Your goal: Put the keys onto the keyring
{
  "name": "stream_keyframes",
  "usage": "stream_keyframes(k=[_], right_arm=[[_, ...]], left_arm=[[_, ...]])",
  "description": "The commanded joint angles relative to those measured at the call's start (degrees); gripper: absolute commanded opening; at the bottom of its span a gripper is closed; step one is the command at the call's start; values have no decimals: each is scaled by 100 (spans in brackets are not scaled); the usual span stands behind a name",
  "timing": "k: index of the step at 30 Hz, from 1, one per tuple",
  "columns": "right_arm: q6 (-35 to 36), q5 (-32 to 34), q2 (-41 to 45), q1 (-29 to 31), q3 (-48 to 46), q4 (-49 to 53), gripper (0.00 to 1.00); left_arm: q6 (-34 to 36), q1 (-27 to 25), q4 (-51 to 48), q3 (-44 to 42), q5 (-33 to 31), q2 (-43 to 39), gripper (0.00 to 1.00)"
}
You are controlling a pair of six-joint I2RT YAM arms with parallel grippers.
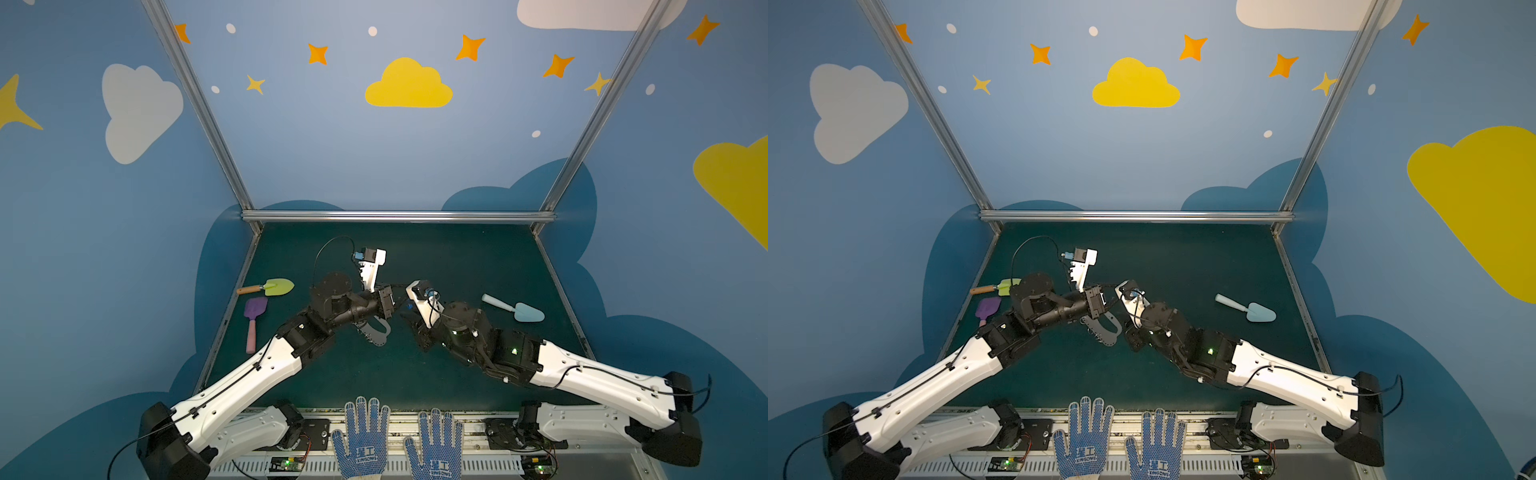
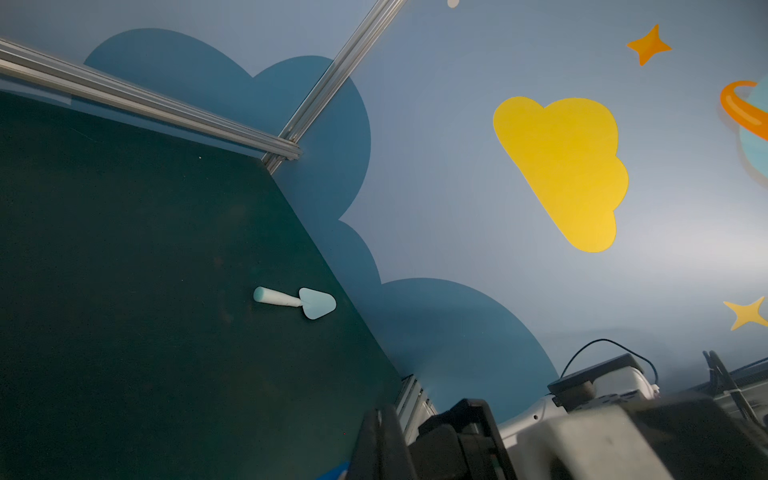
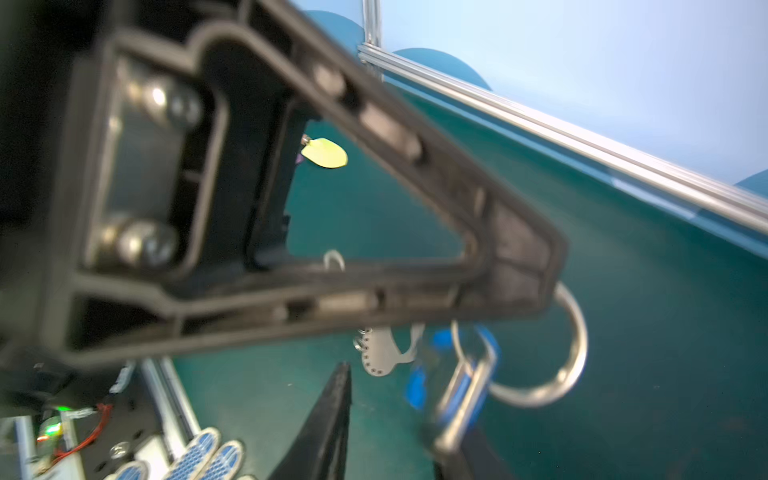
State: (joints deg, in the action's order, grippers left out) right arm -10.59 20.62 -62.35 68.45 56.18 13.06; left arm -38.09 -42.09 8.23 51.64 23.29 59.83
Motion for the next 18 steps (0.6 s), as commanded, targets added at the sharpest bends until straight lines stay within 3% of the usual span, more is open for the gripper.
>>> stream_keyframes(k=[1,5,8,12,18], right_arm=[[-308,-386,610,-240,-391,-194,32],[-778,-1218,1243,-681,-853,-546,25],[-1387,-2069,1478,-1197,-1062,-980,28],[-2034,-3021,1394,-1745,-1066,-1523,32],[-2994,-4061,1141,-2208,-1205,-2750,28]], left_arm=[[160,-8,16,20,-191,-270,4],[149,-10,44,-4,-183,-306,4],[88,-8,130,-21,-145,-243,4],[55,-27,197,-3,-88,-183,4],[56,-24,241,-26,-44,-200,4]])
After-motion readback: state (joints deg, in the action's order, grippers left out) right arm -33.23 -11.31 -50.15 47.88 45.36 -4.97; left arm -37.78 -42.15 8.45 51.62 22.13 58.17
